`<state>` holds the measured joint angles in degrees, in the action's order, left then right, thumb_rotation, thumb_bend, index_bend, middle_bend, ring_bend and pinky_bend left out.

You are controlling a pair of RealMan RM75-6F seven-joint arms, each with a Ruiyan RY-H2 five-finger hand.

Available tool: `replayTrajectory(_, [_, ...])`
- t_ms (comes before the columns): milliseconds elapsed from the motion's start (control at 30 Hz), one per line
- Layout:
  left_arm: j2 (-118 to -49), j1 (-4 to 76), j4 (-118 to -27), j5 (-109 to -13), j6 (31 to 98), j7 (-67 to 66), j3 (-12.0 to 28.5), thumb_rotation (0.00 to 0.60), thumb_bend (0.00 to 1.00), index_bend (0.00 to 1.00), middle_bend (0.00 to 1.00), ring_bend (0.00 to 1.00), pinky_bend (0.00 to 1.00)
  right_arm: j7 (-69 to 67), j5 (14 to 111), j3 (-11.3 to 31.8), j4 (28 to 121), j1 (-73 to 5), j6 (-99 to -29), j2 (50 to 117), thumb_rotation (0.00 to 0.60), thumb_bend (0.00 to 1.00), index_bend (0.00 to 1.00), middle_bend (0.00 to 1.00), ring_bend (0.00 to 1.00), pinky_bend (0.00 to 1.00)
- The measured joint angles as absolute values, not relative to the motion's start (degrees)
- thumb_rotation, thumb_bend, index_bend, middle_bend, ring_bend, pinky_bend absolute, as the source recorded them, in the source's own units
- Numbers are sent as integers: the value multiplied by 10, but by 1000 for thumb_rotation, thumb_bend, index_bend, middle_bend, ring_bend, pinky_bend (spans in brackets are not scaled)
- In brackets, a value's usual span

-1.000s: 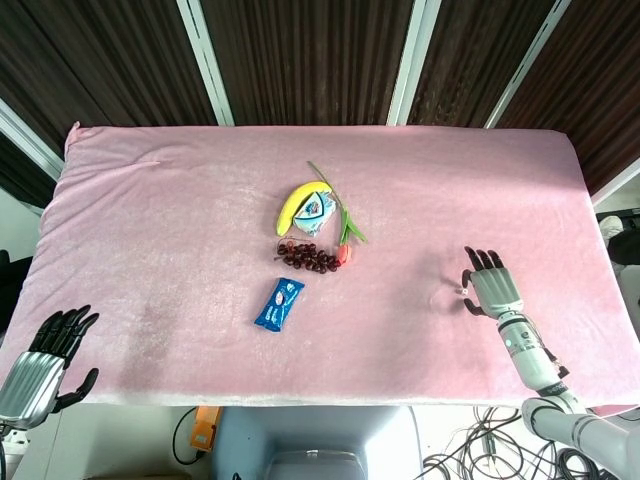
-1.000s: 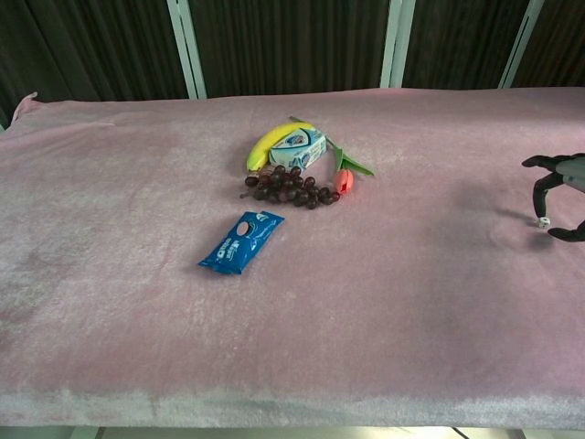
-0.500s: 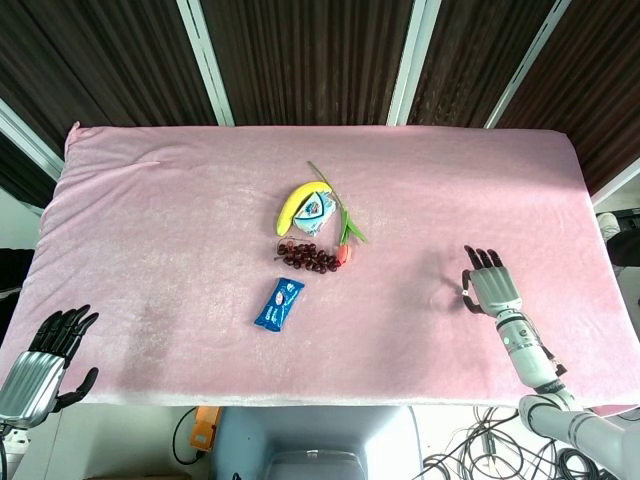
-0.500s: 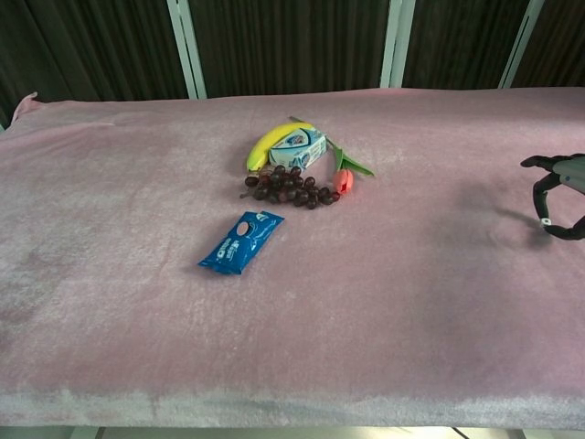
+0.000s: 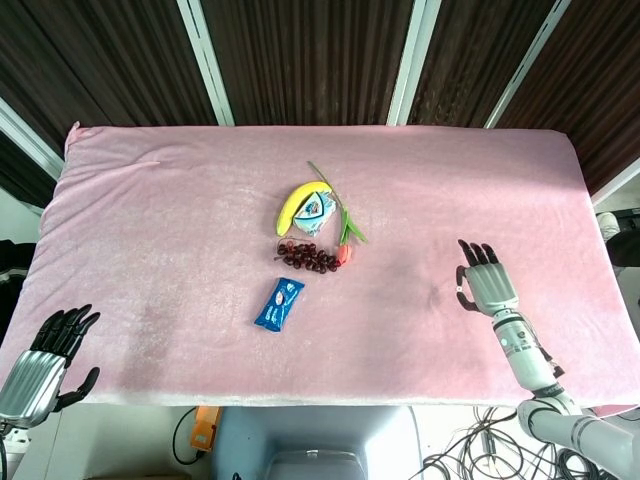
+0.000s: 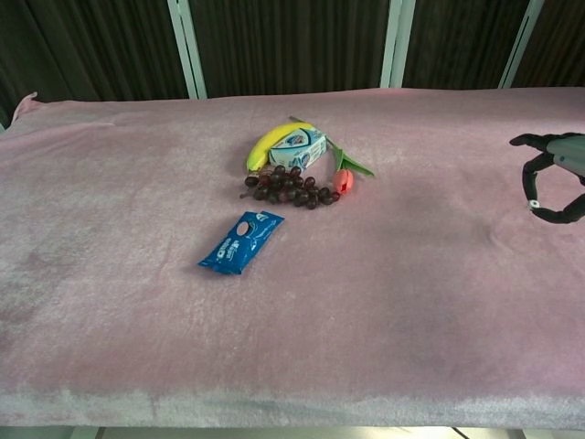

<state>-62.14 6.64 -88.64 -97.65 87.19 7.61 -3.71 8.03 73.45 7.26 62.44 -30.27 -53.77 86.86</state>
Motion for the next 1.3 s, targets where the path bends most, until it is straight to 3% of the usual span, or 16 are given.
replayTrajectory(167, [-621,65,-886,-978,874,77,-38,600,407,0,0,0,15,100,750,93,715,-310,-578,839,600,489,641,25,0,0])
replayTrajectory(200, [-621,65,-886,-977,875,77,-38,600,407,0,0,0,15,107,751,98,733,-312,-585,835,600,486,538,26,0,0])
replayTrajectory(300, [-621,65,-885,-976,874,78,-37,600,407,0,0,0,15,135,748,116,788,-323,-597,824,600,369,111,20,0,0])
replayTrajectory(333, [-621,65,-885,-976,875,78,-37,600,407,0,0,0,15,145,743,126,806,-329,-600,823,600,303,26,17,0,0])
replayTrajectory(367, [-621,64,-885,-976,875,78,-37,600,407,0,0,0,15,149,740,133,817,-333,-603,824,600,271,5,15,0,0])
replayTrajectory(500, [-620,62,-884,-979,881,81,-38,600,406,0,0,0,16,134,743,146,834,-339,-625,829,600,180,0,5,0,0])
replayTrajectory(700, [-618,59,-881,-980,888,86,-39,600,406,0,0,0,15,121,772,132,858,-321,-671,813,600,176,0,2,0,0])
replayTrajectory(1067, [-619,55,-881,-978,895,86,-37,600,406,0,0,0,15,151,796,49,931,-201,-775,725,600,176,0,0,0,0])
replayTrajectory(1300, [-623,54,-882,-982,895,71,-37,600,406,0,0,0,16,137,804,16,923,-137,-834,712,600,176,0,0,0,0])
